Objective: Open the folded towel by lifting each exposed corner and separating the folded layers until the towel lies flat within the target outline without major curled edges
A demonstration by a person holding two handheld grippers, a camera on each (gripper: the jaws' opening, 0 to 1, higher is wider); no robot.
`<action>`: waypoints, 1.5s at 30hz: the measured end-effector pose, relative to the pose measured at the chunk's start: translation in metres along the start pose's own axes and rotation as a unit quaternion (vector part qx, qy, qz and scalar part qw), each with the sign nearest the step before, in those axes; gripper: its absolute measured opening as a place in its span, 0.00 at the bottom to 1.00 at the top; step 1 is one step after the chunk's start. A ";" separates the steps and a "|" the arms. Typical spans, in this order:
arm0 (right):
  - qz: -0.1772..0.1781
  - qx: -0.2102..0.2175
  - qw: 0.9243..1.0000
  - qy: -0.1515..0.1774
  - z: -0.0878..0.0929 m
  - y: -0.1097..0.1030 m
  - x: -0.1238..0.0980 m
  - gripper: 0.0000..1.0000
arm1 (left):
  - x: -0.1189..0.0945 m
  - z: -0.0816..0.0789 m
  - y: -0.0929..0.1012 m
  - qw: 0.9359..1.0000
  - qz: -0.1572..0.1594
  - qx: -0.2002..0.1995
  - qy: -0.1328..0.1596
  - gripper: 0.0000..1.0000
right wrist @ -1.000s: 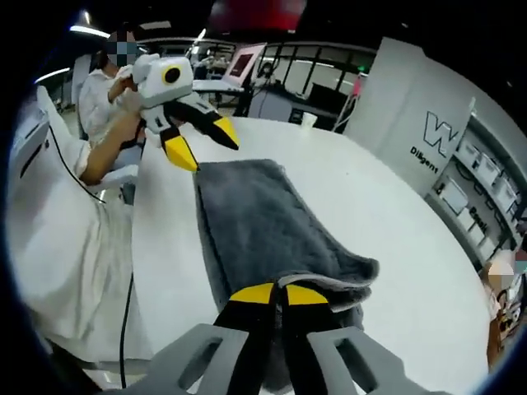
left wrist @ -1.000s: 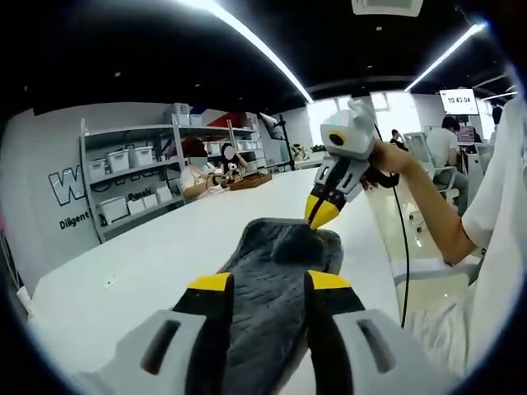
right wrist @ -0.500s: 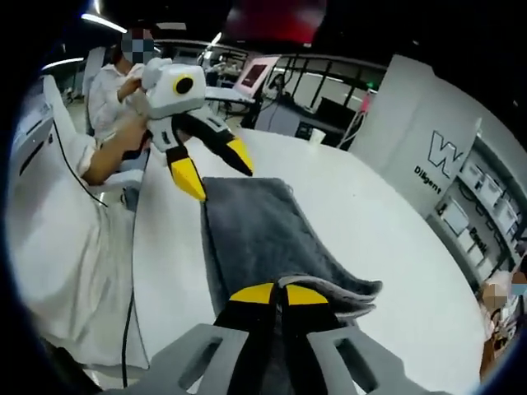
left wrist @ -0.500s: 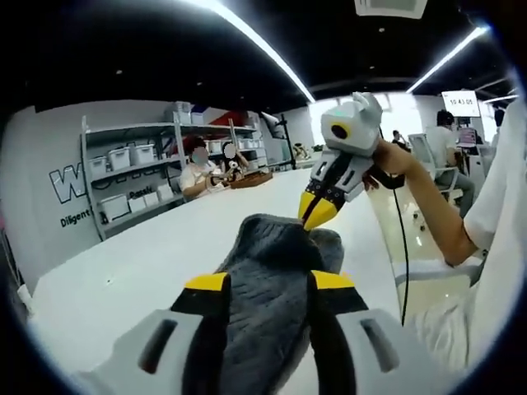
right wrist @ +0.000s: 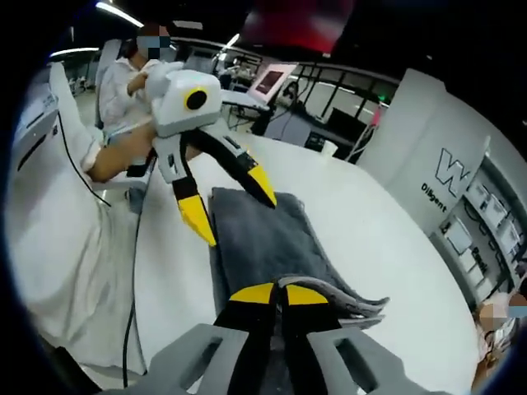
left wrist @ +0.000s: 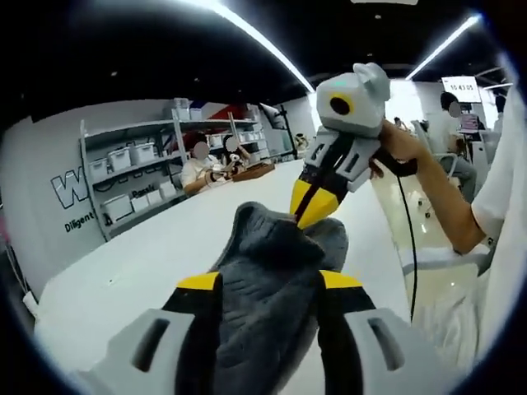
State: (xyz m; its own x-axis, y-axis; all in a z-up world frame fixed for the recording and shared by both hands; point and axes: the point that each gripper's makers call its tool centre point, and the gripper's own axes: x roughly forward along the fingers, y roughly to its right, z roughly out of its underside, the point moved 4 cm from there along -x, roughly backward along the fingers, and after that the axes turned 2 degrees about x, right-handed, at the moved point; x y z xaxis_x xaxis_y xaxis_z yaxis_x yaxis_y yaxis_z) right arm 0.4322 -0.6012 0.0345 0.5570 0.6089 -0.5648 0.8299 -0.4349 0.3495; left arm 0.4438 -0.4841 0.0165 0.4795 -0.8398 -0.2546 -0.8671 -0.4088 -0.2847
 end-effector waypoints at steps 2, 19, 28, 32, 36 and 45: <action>0.000 -0.003 1.000 0.002 -0.003 -0.001 0.001 0.00 | 0.003 0.003 0.002 1.000 0.001 0.000 -0.007 0.45; -0.020 -0.050 0.997 0.054 -0.037 -0.022 0.013 0.00 | 0.006 -0.006 0.016 1.000 0.009 0.015 0.010 0.40; -0.033 -0.065 0.995 0.072 -0.048 -0.033 0.020 0.00 | 0.003 -0.011 0.015 0.999 0.015 -0.022 0.033 0.32; -0.052 -0.086 0.992 0.074 -0.052 -0.043 0.024 0.00 | 0.003 -0.007 0.016 0.999 0.021 -0.010 0.027 0.17; -0.046 -0.092 0.992 0.077 -0.054 -0.043 0.025 0.00 | 0.001 -0.009 0.013 1.000 0.009 0.007 0.025 0.16; -0.047 -0.083 0.991 0.096 -0.063 -0.044 0.020 0.00 | -0.002 -0.012 0.009 0.999 0.018 -0.006 0.044 0.14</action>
State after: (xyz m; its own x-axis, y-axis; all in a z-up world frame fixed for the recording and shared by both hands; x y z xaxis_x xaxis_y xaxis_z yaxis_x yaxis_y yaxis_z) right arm 0.4091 -0.5285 0.0548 0.4606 0.7630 -0.4536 0.8630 -0.2655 0.4298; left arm 0.4336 -0.4904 0.0257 0.4354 -0.8818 -0.1811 -0.8850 -0.3825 -0.2654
